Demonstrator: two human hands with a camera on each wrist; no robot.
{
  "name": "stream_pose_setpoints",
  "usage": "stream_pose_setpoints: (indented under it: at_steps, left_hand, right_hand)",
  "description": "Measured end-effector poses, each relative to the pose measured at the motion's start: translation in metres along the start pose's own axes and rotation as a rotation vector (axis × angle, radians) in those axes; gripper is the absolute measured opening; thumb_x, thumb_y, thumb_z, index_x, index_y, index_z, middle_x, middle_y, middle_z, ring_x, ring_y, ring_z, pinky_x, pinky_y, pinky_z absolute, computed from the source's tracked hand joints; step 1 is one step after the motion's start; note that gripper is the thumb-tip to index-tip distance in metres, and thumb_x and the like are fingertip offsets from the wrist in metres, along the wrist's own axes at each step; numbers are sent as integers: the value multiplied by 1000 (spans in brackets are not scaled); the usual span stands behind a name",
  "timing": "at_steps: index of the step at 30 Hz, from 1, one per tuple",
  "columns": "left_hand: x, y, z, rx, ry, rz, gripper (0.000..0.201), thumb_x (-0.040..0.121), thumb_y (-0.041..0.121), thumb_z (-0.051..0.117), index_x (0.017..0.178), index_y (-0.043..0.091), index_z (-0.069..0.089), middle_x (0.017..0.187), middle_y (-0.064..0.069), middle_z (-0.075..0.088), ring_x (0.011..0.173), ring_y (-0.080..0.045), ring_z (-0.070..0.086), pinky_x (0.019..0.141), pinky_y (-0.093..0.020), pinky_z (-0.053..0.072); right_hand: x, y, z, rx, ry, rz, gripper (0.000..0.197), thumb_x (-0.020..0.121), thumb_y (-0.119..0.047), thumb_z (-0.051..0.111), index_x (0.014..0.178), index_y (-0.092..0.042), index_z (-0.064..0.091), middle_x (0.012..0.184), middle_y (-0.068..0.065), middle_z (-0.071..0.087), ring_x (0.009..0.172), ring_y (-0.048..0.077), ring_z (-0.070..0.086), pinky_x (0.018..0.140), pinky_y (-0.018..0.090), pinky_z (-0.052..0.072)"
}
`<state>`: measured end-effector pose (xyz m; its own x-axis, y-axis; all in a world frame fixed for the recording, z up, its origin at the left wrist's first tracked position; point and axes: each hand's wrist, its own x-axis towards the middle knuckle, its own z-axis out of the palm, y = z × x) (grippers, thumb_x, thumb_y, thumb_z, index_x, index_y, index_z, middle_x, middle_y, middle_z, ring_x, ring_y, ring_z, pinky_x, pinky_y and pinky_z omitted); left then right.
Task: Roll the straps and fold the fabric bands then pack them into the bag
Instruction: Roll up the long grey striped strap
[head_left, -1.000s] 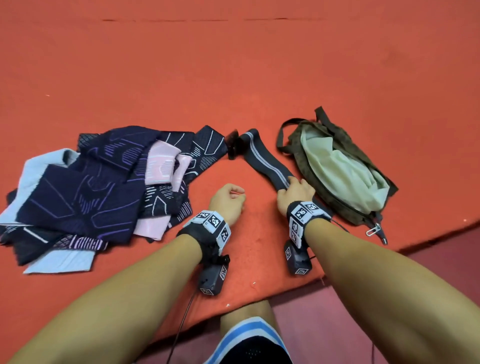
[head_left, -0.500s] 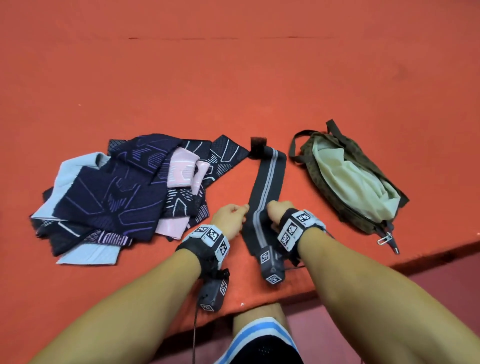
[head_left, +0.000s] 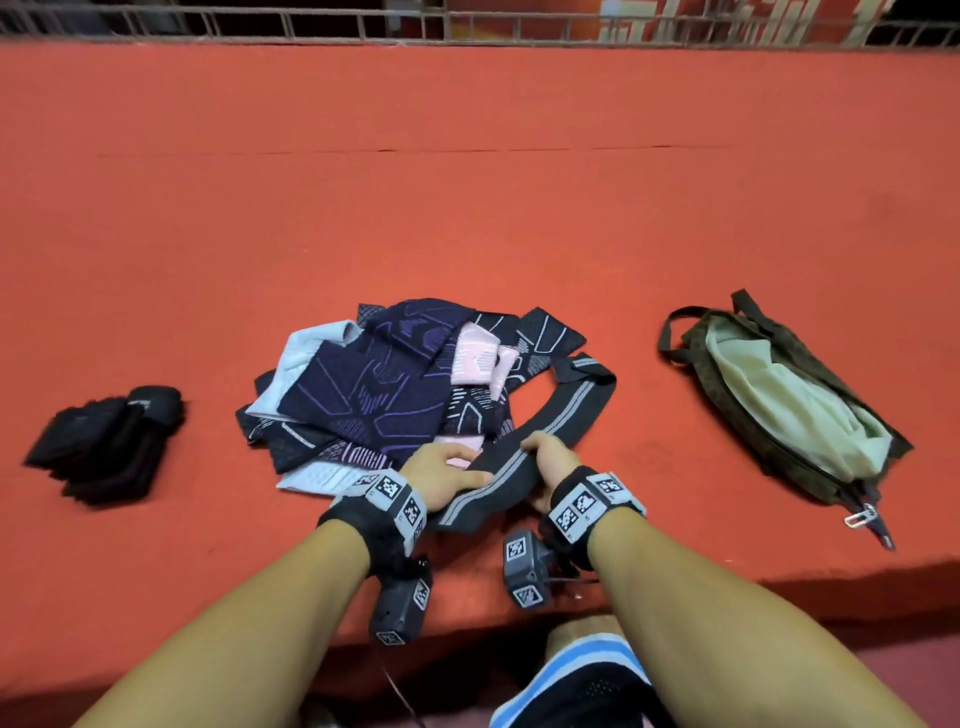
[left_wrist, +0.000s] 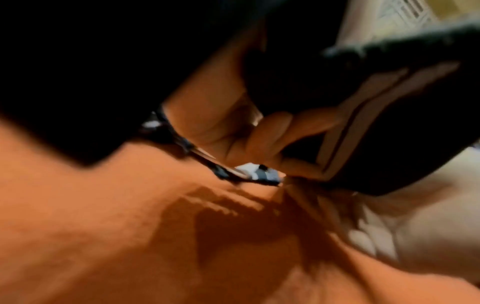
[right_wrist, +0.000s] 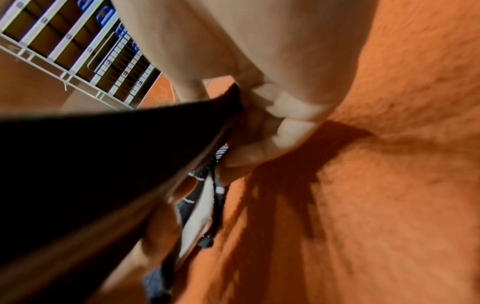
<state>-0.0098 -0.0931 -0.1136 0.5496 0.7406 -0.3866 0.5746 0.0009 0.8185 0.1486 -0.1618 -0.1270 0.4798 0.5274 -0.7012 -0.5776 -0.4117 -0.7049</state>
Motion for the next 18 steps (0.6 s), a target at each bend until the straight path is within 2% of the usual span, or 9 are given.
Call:
stream_pose_setpoints:
  at_steps: [2,4,7,9,11,13,14,16,18]
  left_hand:
    - [-10,-13,-18,50,-53,0,16,76,26,87,83,29,72,81,7,73,75,-7,65,85,-26,51]
    - [-19,-27,-37,90,-116,-12,19,71,32,88,85,25,77,89,-2,77,81,-13,69,92,-32,52]
    - [-31,-48,-61,210,-164,-83,18,72,28,88,85,19,78,72,4,73,68,-11,65,74,-22,53]
    - [-37,-61,-76,292,-197,-148,10,77,17,85,75,21,76,61,12,68,61,-7,61,63,-16,48]
    - [-37,-72,-91,375,-177,-198,14,76,16,84,68,24,75,62,12,69,62,-7,62,65,-16,47]
    - [-37,-77,-99,451,-111,-223,8,75,18,81,71,19,74,67,8,67,66,-9,60,67,-20,46]
    - [-37,-78,-101,488,-67,-211,7,76,19,78,72,16,72,67,7,65,67,-10,58,67,-22,44]
    - [-36,-76,-102,554,6,-149,12,79,21,73,70,18,66,67,7,61,70,-11,57,67,-23,43]
    - [-34,-77,-103,581,31,-123,11,80,22,71,70,21,65,71,8,63,76,-13,60,72,-24,45]
  right_hand:
    - [3,-7,4,23,88,-68,27,69,-21,69,91,-6,69,81,12,74,74,33,71,80,48,60]
    - [7,-15,4,58,137,-87,34,72,-24,71,101,-6,68,86,10,73,71,29,68,68,40,59]
    - [26,-17,-1,-30,266,-111,46,70,-27,78,108,-6,63,86,11,67,64,26,62,56,33,52]
    - [28,-15,-2,-199,376,-118,72,55,-38,81,115,-3,62,93,13,69,78,31,68,74,45,59]
    - [28,-14,-6,-360,447,-137,90,63,-37,82,137,-2,45,118,19,63,105,37,64,98,45,50]
    - [25,-9,-7,-451,442,-279,84,80,-26,77,148,-11,29,125,20,55,111,38,60,101,41,44]
    - [22,-7,-7,-538,435,-342,81,82,-29,75,148,-21,30,127,18,53,108,39,60,100,40,45]
    - [22,-3,-8,-777,431,-453,64,85,-42,72,143,-35,44,127,15,47,104,39,61,99,39,47]
    - [24,-6,-7,-925,437,-512,37,91,-43,63,127,-36,62,125,14,50,106,37,61,99,36,47]
